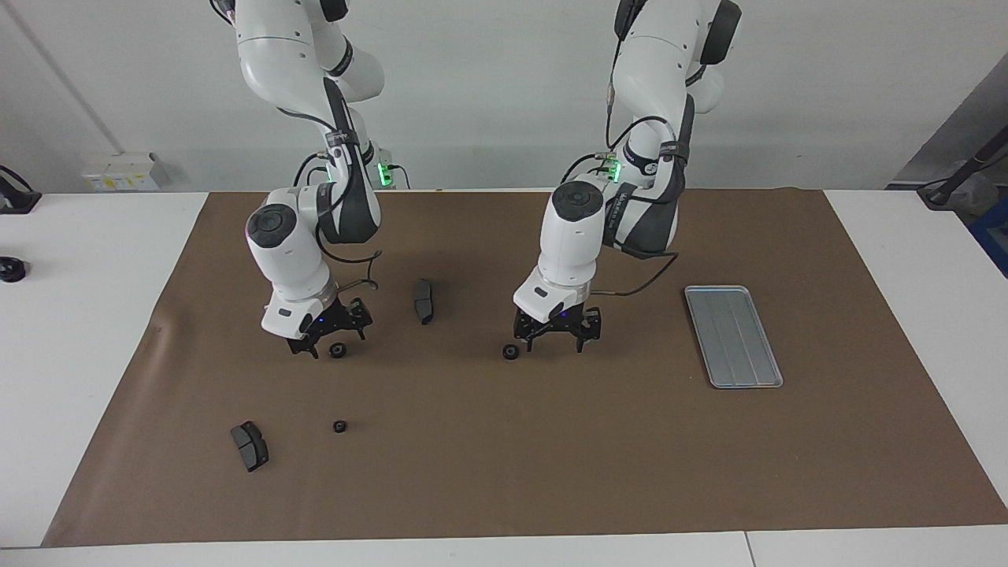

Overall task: Pick bearing gear from pile to tray
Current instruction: 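Grasp the bearing with the left gripper while the right gripper reaches another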

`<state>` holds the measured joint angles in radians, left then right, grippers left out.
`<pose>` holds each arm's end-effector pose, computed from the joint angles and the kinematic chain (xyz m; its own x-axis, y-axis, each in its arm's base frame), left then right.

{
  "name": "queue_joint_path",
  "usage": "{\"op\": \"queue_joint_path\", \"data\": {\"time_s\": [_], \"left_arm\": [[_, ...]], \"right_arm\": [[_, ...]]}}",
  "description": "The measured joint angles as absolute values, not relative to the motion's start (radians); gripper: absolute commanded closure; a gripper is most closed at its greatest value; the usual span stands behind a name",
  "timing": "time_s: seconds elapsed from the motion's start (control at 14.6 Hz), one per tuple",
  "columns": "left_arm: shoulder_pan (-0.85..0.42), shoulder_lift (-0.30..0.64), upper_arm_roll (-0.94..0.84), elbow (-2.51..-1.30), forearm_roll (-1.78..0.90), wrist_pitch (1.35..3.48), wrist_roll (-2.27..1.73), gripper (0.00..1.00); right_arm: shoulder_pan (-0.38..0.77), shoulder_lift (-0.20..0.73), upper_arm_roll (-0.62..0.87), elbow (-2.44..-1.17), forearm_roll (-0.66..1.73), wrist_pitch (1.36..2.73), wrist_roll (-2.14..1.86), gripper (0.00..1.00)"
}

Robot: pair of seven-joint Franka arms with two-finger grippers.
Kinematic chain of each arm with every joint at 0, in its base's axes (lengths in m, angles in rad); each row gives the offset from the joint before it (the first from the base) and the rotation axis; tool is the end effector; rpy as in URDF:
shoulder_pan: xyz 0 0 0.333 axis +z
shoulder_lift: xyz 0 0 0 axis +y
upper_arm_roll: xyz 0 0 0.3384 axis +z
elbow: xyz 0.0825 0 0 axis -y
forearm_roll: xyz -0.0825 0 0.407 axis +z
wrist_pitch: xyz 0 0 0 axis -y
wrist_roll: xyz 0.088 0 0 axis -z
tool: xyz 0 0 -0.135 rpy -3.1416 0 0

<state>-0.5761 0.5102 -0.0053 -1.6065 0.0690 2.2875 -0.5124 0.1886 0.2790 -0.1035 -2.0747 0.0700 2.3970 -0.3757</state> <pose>0.6184 -0.4022 0.3292 0.9791 -0.1042 0.1747 -0.1117 -0.9932 0.0336 0.6106 0.0548 0.2768 0.9140 0.4026 0.0495 0.4033 -0.9151 -0.0033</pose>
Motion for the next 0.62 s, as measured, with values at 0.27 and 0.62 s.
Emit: {"op": "queue_joint_path", "data": {"time_s": [0.27,0.62], "left_arm": [[-0.613,0.54,-0.006,-1.633,0.066,2.367,-0.519,0.0],[-0.652,0.539,-0.007,-1.742,0.066,2.528,-0.521,0.0]], "right_arm": [[0.185,0.268,-0.103,-2.107,0.07,2.409,-0.38,0.44],[0.185,0.267,-0.103,-2.117,0.07,2.441,-0.38,0.52]]}}
